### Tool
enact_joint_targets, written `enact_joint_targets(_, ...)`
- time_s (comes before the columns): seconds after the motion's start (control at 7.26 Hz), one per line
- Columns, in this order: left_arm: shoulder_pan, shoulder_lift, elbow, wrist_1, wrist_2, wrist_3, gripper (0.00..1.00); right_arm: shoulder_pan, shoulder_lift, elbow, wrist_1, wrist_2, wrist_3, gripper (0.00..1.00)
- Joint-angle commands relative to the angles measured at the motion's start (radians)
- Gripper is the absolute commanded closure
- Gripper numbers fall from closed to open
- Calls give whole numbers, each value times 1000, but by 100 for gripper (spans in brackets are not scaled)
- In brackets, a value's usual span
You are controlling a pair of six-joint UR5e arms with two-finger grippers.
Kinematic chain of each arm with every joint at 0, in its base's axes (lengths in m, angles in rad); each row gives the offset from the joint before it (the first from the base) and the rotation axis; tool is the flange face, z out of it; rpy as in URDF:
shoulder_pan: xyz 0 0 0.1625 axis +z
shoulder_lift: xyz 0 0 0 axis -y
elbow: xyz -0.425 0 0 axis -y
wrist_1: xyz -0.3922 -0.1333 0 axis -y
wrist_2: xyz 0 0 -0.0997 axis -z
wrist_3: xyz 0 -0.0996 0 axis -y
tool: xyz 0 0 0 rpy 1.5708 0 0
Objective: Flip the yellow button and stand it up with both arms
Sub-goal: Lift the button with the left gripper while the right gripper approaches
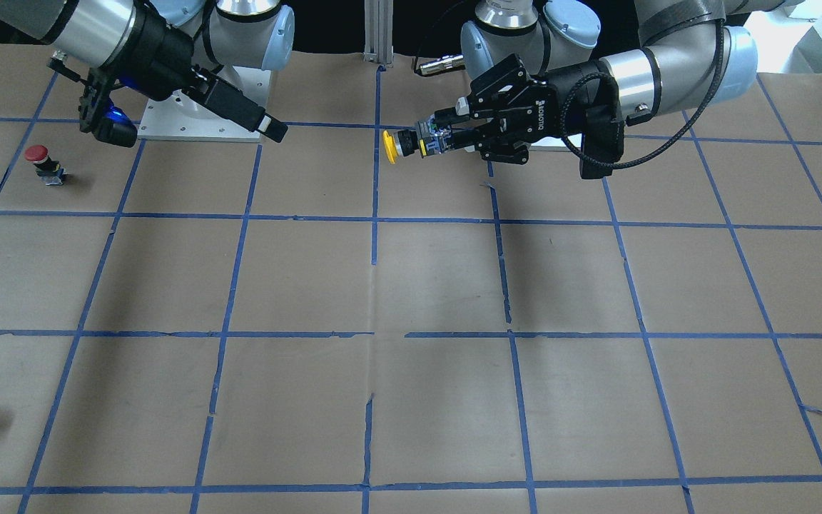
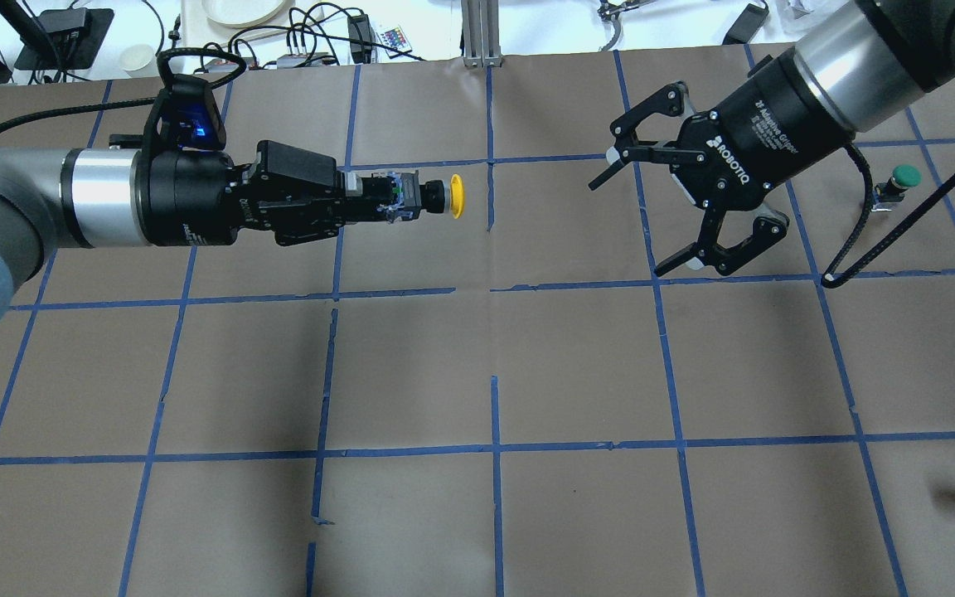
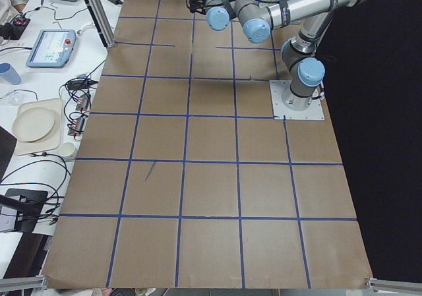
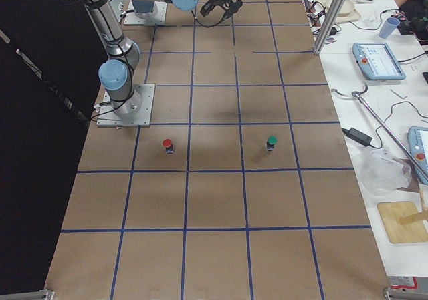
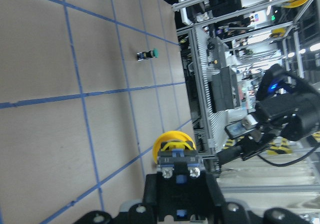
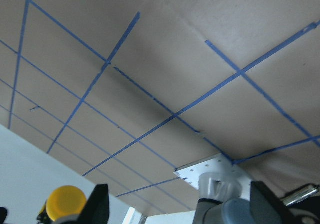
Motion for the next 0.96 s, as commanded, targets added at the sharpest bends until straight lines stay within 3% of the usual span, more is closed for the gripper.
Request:
enact_joint_targets(0.0,-10,-6,-1,-59,-138,-5,90,-52,4,6,128,205,45,0)
enact_joint_targets(0.28,-58,-23,-1,-61,-200,-2,90,-52,44,8,131,363,148,0)
enact_joint_targets(0.83,-78,-20,2,-57,-188,-2,91,-39,84,0,120,447,277,0)
